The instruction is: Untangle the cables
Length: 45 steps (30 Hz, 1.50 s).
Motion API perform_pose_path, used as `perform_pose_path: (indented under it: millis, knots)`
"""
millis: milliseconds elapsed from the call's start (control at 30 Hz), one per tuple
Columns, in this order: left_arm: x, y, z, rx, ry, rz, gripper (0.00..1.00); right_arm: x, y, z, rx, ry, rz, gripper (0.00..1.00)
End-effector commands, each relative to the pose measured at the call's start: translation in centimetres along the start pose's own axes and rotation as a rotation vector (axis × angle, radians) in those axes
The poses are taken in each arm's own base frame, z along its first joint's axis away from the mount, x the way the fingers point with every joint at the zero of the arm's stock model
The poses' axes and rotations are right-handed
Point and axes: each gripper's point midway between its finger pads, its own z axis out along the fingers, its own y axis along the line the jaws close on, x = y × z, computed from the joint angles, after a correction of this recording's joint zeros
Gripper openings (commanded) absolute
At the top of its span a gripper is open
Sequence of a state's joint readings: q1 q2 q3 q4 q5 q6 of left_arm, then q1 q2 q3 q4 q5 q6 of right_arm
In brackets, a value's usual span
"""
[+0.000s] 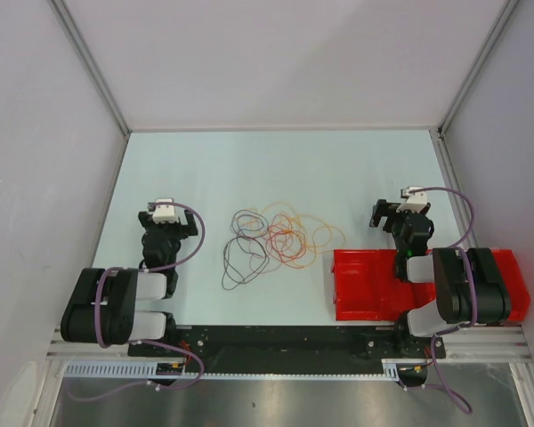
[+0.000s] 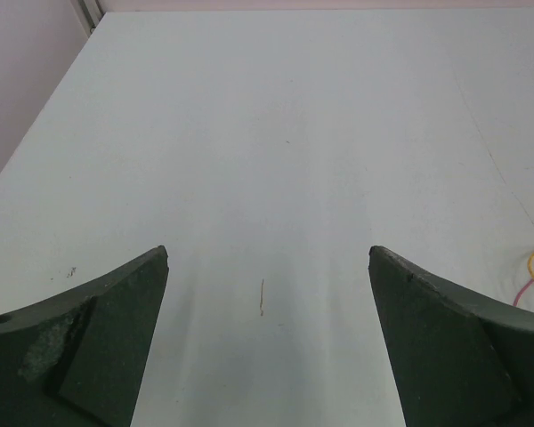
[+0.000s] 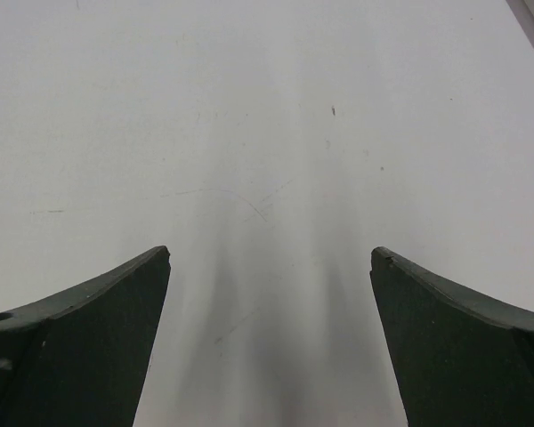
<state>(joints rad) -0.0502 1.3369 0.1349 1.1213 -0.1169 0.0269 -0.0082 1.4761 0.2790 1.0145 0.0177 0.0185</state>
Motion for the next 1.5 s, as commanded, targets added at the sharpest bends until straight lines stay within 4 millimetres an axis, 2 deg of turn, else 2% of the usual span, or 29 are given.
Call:
perform_pose_path:
  millis: [0,500,567,600,667,700,733,767,800,833,867,933,967,1000,1033,1067,1100,1133,1167,1200,1233,1267,1300,1333,1367,1400,1433,1467]
  knots:
    - [-2.9,-0.7,0.8,0.033,-0.097,0.0,1.0,-0.9,-0.1,0.2,0.015,-0.036,-0.003,1.0]
    - [-2.9,-0.7,0.8,0.033,-0.097,0.0,1.0,-1.1,-0.2,0.3,0.023,-0.026,0.008,1.0]
    - [-2.9,-0.7,0.8,0.031,-0.098,0.002,1.0,-4.7,0.2,0.4,0.085,-0.075,-0.019,1.0]
    - [-2.8,-0.8,0.8,0.035,-0.094,0.001,1.0,-4.3,0.5,0.0,0.108,-0.021,-0.031,1.0]
    - [-2.8,-0.7,0.8,0.033,-0.095,0.001,1.0,-9.1,1.4,-0.5,0.102,-0.092,0.011,1.0]
    - [-2.9,-0.7,0.8,0.031,-0.097,0.0,1.0,-8.4,2.4,-1.1,0.05,-0.021,0.017,1.0]
    - [-2.9,-0.7,0.8,0.031,-0.097,0.002,1.0,-9.5,3.1,-1.7,0.016,-0.022,0.043,1.0]
    - [-2.9,-0.7,0.8,0.031,-0.097,0.0,1.0,-11.1,4.1,-3.3,-0.026,-0.029,0.181,1.0]
    - [-2.9,-0.7,0.8,0.033,-0.098,0.002,1.0,-11.6,4.7,-4.1,-0.066,-0.023,0.267,1.0]
    - [-2.9,-0.7,0.8,0.033,-0.097,0.002,1.0,-11.6,4.9,-4.9,-0.075,-0.006,0.341,1.0]
    - [-2.9,-0.7,0.8,0.033,-0.098,0.0,1.0,-11.7,6.3,-6.0,-0.145,0.027,0.431,1.0]
    - [-2.9,-0.7,0.8,0.033,-0.097,0.002,1.0,-12.7,7.5,-6.8,-0.218,0.067,0.456,1.0]
    - [-2.9,-0.6,0.8,0.031,-0.097,0.002,1.0,-11.5,8.0,-7.1,-0.213,0.156,0.46,1.0]
    - [-2.9,-0.7,0.8,0.032,-0.095,0.0,1.0,-12.4,8.3,-7.3,-0.207,0.179,0.456,1.0]
    - [-2.9,-0.7,0.8,0.032,-0.095,0.0,1.0,-12.3,9.7,-7.8,-0.236,0.214,0.441,1.0]
    - [-2.9,-0.7,0.9,0.033,-0.097,0.002,1.0,-11.5,10.2,-8.2,-0.238,0.263,0.422,0.99]
    - [-2.8,-0.6,0.8,0.032,-0.094,0.002,1.0,-11.5,10.8,-8.4,-0.249,0.276,0.397,0.99]
    - [-2.8,-0.6,0.8,0.033,-0.094,0.002,1.0,-12.3,11.4,-8.6,-0.259,0.272,0.387,0.98]
    - [-2.9,-1.2,0.8,0.063,-0.095,0.005,1.0,-11.9,12.9,-9.4,-0.303,0.303,0.365,0.98]
    - [-3.1,-1.8,0.8,0.105,-0.105,0.028,1.0,-11.6,13.9,-9.5,-0.324,0.329,0.357,0.97]
    - [-4.7,-2.7,0.4,0.161,-0.153,0.061,1.0,-12.2,14.9,-9.7,-0.349,0.334,0.348,0.93]
    - [-3.8,-3.5,0.7,0.214,-0.052,0.072,1.0,-11.7,16.9,-10.5,-0.392,0.371,0.319,0.91]
    - [-4.2,-2.7,1.1,0.161,0.026,0.049,1.0,-10.6,17.7,-10.2,-0.391,0.408,0.294,0.9]
    - [-5.1,-2.1,1.4,0.056,0.115,-0.2,1.0,-11.1,18.7,-10.3,-0.402,0.407,0.277,0.89]
    - [-6.4,-1.7,1.4,0.002,0.24,-0.248,1.0,-10.5,19.8,-10.7,-0.412,0.427,0.243,0.87]
    - [-7.5,-3.8,1.1,0.121,0.287,-0.251,1.0,-10.2,20.5,-10.7,-0.422,0.439,0.229,0.85]
    - [-8.2,-4.7,1.2,0.14,0.311,-0.313,1.0,-9.4,21.2,-10.5,-0.428,0.463,0.215,0.83]
    - [-7.2,-4.9,0.8,0.107,0.405,-0.392,1.0,-9.4,21.8,-10.4,-0.438,0.466,0.212,0.82]
